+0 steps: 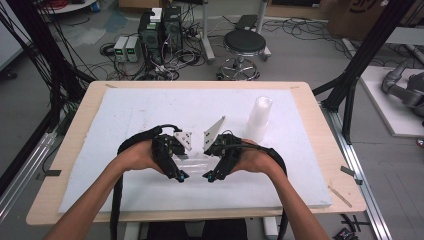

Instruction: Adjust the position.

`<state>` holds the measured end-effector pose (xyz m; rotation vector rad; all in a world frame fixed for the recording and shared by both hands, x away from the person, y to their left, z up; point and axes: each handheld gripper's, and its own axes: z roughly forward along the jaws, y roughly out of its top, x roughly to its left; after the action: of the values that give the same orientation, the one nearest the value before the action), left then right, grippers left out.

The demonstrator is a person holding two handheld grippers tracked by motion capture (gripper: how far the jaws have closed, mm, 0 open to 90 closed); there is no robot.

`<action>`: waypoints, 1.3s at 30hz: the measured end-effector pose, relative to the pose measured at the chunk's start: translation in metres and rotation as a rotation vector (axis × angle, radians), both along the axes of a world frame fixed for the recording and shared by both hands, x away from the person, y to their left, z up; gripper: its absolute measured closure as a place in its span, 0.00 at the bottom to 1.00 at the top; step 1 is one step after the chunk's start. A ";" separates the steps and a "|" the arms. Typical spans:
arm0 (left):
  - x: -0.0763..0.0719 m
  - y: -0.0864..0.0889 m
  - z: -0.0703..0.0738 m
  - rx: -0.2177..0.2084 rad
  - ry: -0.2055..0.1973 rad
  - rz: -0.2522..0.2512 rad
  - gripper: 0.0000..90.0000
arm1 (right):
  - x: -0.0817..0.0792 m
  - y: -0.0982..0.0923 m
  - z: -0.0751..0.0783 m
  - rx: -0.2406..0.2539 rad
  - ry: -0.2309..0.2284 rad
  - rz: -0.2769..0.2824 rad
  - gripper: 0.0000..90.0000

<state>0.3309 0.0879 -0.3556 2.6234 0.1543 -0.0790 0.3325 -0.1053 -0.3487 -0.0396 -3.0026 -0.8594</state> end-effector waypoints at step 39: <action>0.001 0.006 -0.002 -0.110 -0.049 0.018 0.15 | 0.005 0.001 -0.007 -0.004 0.058 0.016 0.48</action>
<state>0.3317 0.0937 -0.3579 2.5116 0.1517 -0.0169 0.3377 -0.1039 -0.3553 -0.0406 -2.9465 -0.8358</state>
